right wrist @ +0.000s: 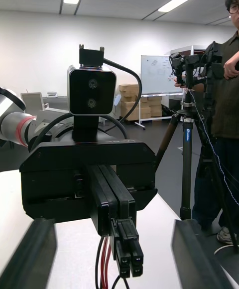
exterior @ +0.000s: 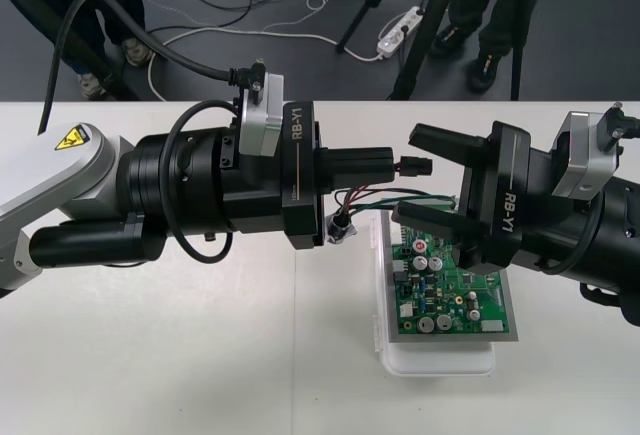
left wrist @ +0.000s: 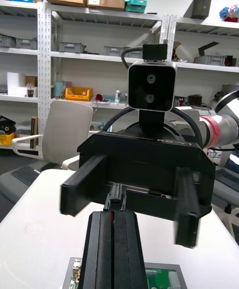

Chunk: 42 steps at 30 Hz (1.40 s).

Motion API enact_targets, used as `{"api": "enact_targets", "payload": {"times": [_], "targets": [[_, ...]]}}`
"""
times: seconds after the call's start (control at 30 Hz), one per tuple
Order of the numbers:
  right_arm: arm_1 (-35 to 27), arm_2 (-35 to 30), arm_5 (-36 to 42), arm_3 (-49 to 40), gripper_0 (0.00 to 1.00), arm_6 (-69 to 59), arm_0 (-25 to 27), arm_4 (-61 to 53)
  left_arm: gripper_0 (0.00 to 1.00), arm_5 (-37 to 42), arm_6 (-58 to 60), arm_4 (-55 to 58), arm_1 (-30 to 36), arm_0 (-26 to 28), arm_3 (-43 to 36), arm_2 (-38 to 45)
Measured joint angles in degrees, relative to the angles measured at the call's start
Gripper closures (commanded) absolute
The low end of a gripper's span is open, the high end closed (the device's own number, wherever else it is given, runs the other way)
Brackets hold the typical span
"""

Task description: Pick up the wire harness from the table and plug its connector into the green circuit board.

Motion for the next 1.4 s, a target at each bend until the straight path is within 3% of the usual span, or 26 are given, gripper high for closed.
{"api": "enact_targets", "payload": {"times": [0.93, 1.4], "targets": [[-2.3, -0.9, 2.1, 0.0, 0.0, -1.9, 0.0, 0.0, 1.0, 0.1, -1.0, 0.1, 0.2, 1.9, 0.4, 0.0], [-8.4, -3.7, 1.2, 2.6, 0.0, -3.7, 0.0, 0.0, 1.0, -10.6, -7.1, 1.7, 0.2, 3.3, 13.8, 0.0]]}}
